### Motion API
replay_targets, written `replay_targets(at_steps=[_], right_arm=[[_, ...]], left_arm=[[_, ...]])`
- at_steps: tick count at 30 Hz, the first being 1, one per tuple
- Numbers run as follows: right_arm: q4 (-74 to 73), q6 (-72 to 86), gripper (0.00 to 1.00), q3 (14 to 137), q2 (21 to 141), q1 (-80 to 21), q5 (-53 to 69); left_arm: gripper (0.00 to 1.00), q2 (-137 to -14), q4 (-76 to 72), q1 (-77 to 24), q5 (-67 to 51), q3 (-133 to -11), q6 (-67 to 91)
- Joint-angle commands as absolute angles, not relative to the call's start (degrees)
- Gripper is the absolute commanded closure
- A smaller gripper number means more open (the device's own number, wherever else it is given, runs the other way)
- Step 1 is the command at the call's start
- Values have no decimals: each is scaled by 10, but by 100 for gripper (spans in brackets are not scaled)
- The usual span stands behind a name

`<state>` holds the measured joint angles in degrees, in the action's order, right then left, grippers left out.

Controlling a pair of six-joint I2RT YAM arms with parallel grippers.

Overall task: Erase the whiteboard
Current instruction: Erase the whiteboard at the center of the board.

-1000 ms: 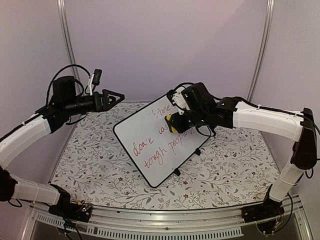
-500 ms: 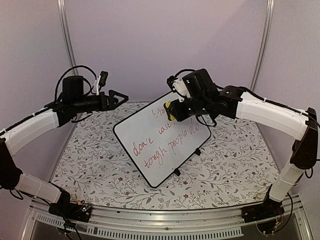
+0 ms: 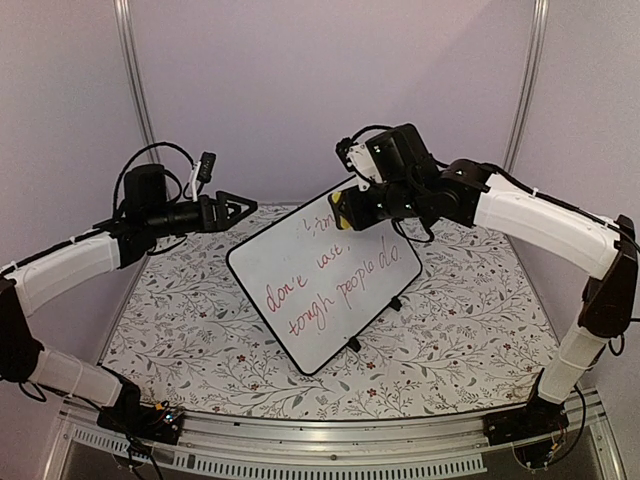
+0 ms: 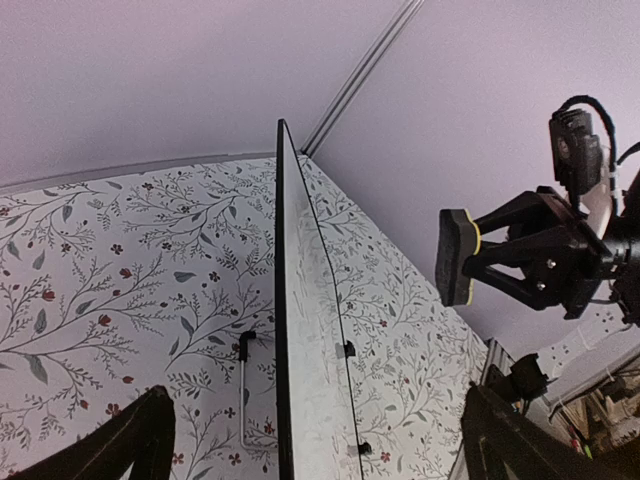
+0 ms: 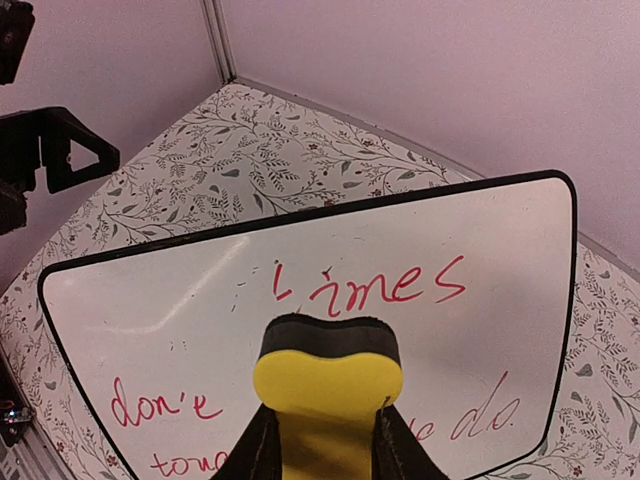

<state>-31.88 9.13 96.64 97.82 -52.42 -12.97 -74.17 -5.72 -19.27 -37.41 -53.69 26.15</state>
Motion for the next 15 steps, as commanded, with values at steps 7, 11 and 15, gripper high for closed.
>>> replay_targets(at_steps=[7, 11, 15], right_arm=[[-286, 85, 72, 996, 1007, -520, -138], [-236, 67, 71, 970, 1002, -520, -148], [-187, 49, 71, 935, 984, -520, -159]], left_arm=[[2, -735, -102, -185, -401, -521, 278], [4, -740, -106, -185, -410, -521, 282], [8, -751, -108, -184, -425, -525, 287]])
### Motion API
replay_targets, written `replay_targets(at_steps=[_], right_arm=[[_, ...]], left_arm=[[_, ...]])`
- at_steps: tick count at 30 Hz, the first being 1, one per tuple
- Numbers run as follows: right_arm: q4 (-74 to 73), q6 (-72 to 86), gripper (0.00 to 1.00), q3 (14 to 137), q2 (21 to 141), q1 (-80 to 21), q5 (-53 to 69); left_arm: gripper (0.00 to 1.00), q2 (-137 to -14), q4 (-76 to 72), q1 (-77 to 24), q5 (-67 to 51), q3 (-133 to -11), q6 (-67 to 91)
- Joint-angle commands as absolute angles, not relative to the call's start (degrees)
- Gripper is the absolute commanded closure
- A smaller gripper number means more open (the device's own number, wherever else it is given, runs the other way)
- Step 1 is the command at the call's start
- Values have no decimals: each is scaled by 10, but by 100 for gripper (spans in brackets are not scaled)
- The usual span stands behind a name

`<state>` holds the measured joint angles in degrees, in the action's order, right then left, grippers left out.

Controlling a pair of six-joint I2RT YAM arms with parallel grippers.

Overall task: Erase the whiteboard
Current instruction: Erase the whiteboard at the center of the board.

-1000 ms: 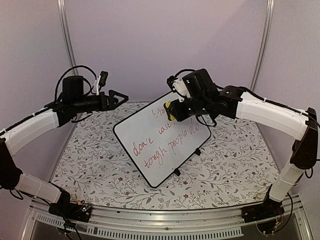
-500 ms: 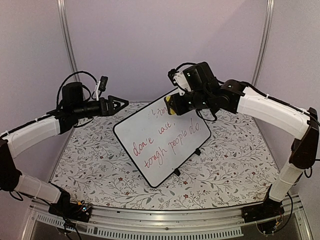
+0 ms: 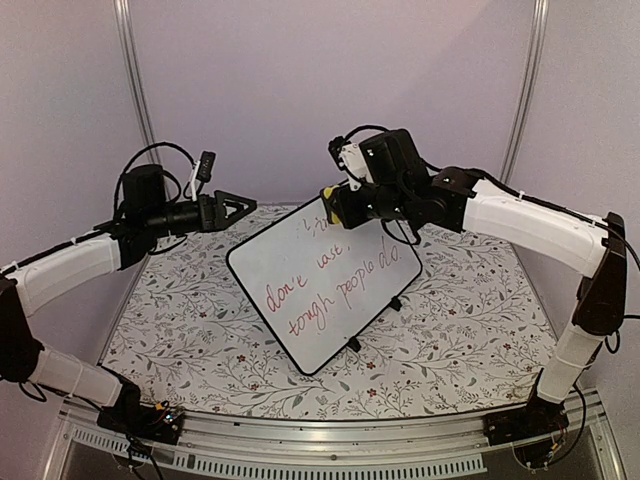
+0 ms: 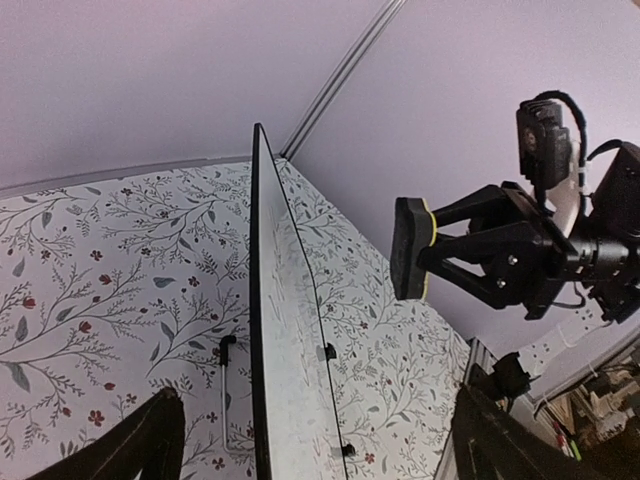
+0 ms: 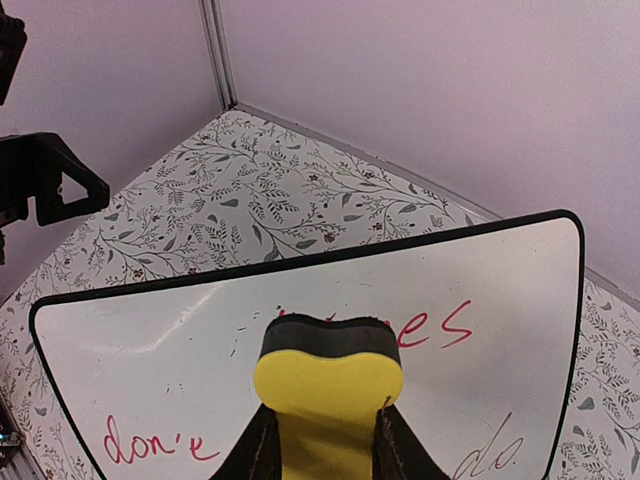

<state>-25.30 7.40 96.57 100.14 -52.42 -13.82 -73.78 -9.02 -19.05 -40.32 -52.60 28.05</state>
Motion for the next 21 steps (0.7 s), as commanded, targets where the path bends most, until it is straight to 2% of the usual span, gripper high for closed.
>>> replay_targets(at_steps=[1, 6, 11, 21], right_arm=[[-175, 44, 71, 926, 983, -520, -160], [-110, 34, 71, 881, 976, -521, -146], [-77, 30, 71, 886, 986, -520, -125], [-50, 17, 69, 852, 968, -521, -122]], left_arm=[[9, -754, -113, -184, -429, -525, 288], [15, -782, -115, -184, -447, -531, 293], [17, -795, -109, -191, -437, -537, 276], [24, -855, -10, -234, -372, -642, 236]])
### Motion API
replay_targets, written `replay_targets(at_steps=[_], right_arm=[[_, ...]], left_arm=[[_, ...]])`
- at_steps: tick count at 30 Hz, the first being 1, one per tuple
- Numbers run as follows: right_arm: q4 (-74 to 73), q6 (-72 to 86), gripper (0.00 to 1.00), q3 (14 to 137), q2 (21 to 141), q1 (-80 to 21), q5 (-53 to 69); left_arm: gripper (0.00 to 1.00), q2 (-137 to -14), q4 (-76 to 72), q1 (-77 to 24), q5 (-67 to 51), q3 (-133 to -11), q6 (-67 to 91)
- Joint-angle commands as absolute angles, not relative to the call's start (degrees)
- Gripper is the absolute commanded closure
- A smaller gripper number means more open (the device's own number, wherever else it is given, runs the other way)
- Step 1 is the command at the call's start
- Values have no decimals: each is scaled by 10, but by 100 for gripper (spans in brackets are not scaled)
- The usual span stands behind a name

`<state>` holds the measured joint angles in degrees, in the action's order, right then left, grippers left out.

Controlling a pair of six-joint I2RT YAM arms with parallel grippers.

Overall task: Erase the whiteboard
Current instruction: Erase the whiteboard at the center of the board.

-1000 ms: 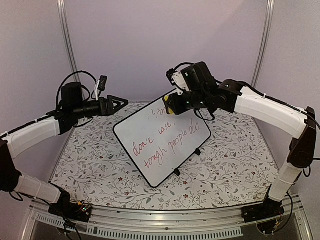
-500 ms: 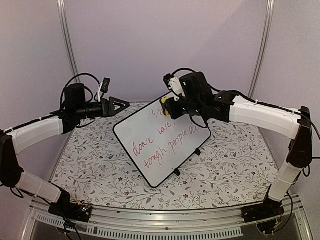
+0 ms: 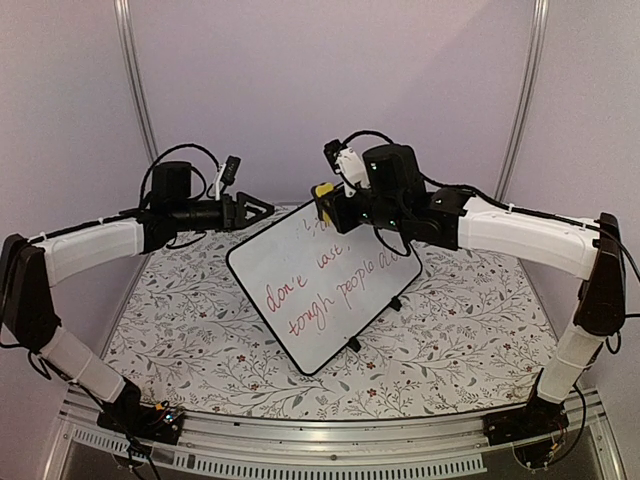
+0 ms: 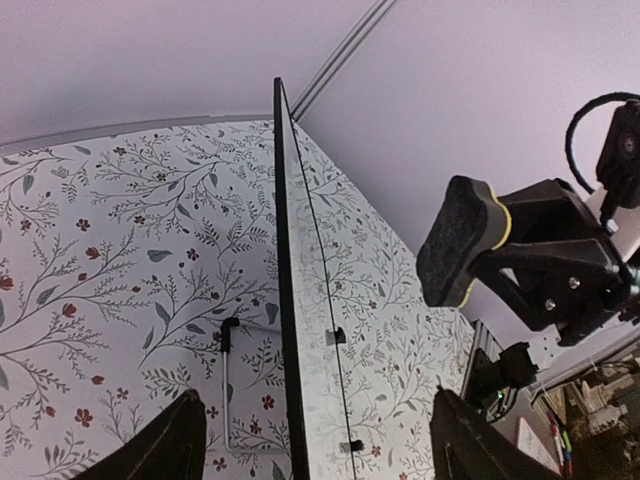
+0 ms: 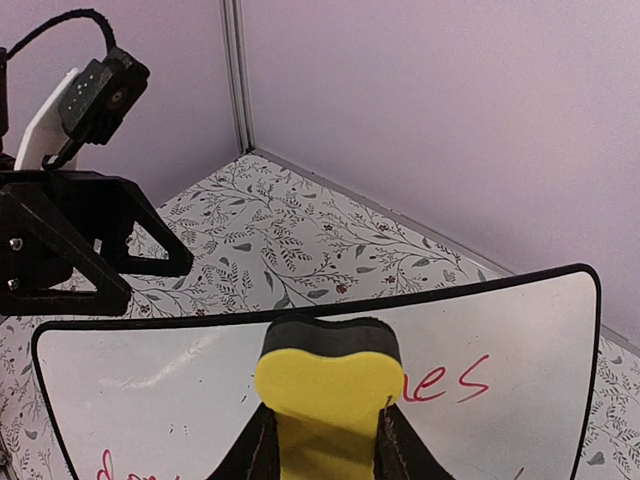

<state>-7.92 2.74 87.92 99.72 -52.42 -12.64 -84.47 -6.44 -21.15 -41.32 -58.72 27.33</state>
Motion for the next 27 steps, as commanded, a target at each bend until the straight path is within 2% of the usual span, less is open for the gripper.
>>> replay_targets(at_steps=[1, 6, 16, 19, 27], right_arm=[[-47, 18, 69, 843, 963, -520, -122], [-36, 20, 68, 804, 923, -521, -121], [47, 8, 67, 730, 860, -521, -108], [67, 6, 67, 730, 867, -521, -105], [97, -20, 67, 753, 924, -520, -106]], left_arm=[[24, -862, -3, -239, -360, -657, 228], [29, -913, 89, -258, -335, -722, 196], [35, -914, 59, -266, -342, -674, 201], [42, -921, 52, -270, -345, -671, 201], [54, -921, 37, -269, -360, -665, 205]])
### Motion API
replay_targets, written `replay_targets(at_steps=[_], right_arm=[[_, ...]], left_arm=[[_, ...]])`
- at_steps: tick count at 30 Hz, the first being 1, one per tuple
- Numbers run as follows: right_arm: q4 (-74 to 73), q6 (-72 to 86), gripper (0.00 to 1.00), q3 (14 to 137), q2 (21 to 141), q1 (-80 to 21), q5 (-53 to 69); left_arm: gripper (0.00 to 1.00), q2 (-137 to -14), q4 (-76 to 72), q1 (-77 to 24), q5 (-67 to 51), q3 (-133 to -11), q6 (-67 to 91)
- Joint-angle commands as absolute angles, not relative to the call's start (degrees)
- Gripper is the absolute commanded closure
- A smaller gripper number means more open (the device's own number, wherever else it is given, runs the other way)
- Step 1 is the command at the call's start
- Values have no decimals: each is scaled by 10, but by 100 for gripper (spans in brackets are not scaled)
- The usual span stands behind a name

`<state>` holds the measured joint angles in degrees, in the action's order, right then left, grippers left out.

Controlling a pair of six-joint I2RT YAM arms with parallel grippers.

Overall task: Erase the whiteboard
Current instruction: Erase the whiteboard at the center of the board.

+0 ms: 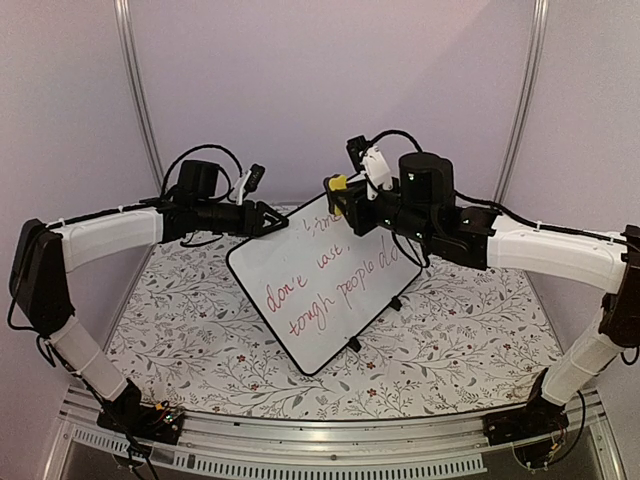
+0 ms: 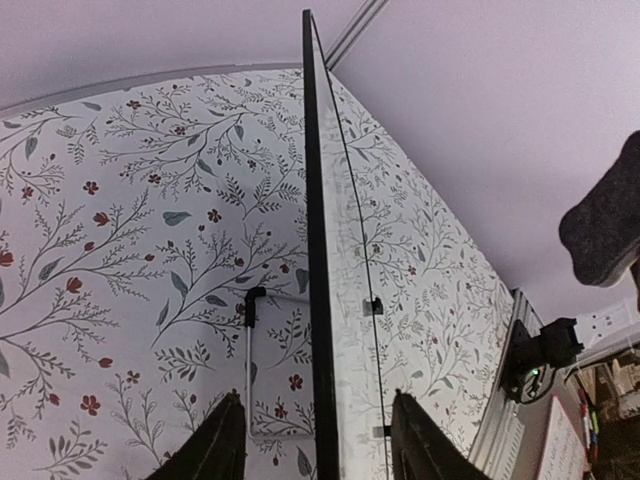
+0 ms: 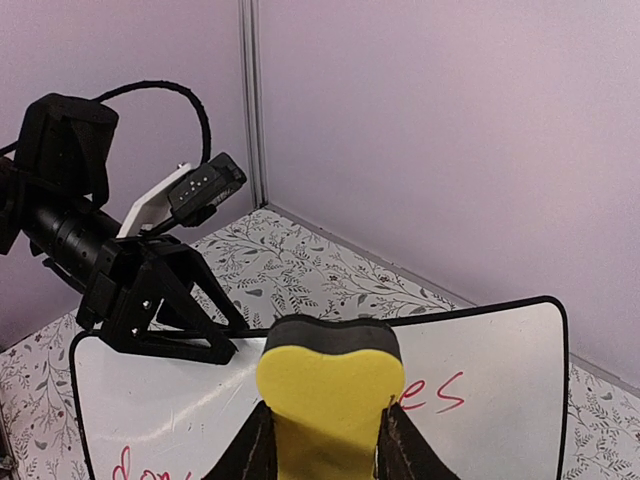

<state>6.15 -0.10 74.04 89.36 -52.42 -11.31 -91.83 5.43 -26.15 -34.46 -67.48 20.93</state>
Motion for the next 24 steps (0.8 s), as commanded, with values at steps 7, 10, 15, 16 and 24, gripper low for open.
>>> replay_targets(at_steps=[7, 10, 15, 16, 24], right_arm=[[126, -25, 67, 766, 957, -521, -97], [151, -37, 67, 764, 968, -520, -85], [218, -56, 67, 750, 983, -520, -69], [229, -58, 67, 748, 987, -520, -68], [275, -74, 67, 778, 1040, -521, -64]], left_arm=[[75, -915, 30, -269, -361, -660, 211], [84, -914, 30, -269, -360, -660, 212], [97, -915, 30, -269, -361, -659, 214], [99, -914, 29, -269, -361, -659, 215], [100, -907, 29, -270, -367, -657, 217]])
